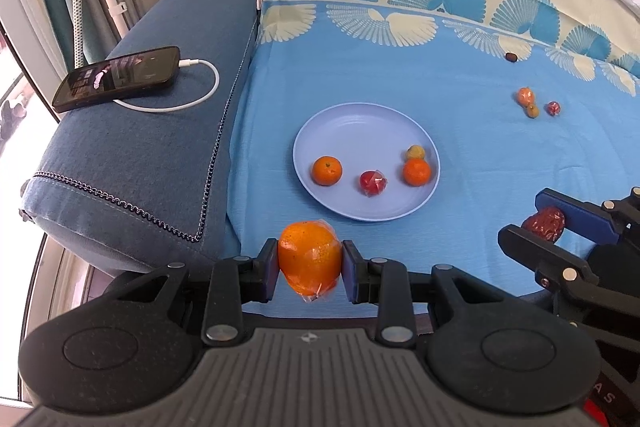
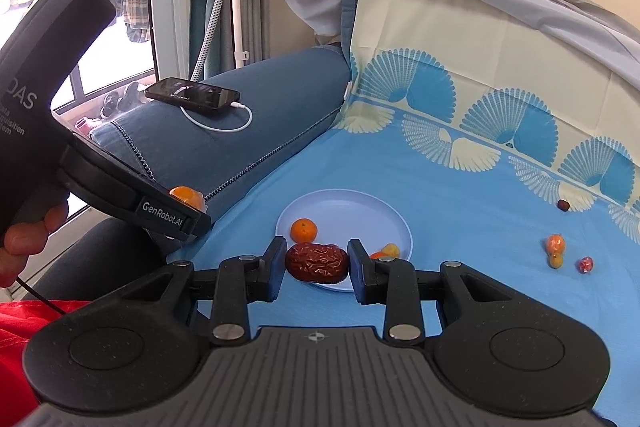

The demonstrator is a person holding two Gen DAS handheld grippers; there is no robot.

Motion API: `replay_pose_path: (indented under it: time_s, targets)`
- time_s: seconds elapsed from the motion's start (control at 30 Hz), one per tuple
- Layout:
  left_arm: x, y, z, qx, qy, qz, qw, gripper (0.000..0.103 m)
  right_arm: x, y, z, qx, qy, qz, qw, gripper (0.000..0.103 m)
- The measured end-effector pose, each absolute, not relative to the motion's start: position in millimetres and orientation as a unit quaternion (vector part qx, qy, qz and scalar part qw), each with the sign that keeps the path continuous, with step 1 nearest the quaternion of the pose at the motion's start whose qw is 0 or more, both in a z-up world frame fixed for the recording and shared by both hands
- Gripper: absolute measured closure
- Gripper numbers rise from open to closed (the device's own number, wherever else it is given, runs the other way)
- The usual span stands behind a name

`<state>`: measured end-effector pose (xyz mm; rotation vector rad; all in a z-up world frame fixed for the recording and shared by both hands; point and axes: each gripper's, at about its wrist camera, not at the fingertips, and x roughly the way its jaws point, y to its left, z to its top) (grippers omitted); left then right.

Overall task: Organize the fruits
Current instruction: 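Carry the wrapped mandarin and red date over the plate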

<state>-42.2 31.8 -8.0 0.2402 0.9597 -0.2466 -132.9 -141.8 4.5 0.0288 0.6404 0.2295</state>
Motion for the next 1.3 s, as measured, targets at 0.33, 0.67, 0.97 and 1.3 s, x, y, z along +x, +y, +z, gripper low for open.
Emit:
replay_pose_path:
  time_s: [0.33, 0.67, 0.97, 1.3]
  targets:
    - [-38, 32, -13, 0.117, 0.465, -0.123, 0.869, 0.067, -132, -142, 1, 0.017, 0.323, 0.112, 0.940, 0.068]
    - [-28, 33, -25, 0.112, 0.478, -0.126, 0.862, 0.067, -122, -138, -8, 0.017, 0.342, 0.113, 0.933, 0.068]
    - [4, 34, -33, 0.097, 0.488, -0.117, 0.860, 0.067, -101, -142, -25, 0.028, 0.368, 0.095, 0.924, 0.068]
    - [57, 16, -53, 0.101, 0.507, -0.113, 0.848, 0.067, -56, -153, -52, 0.043, 0.392, 0.085, 0.915, 0.068]
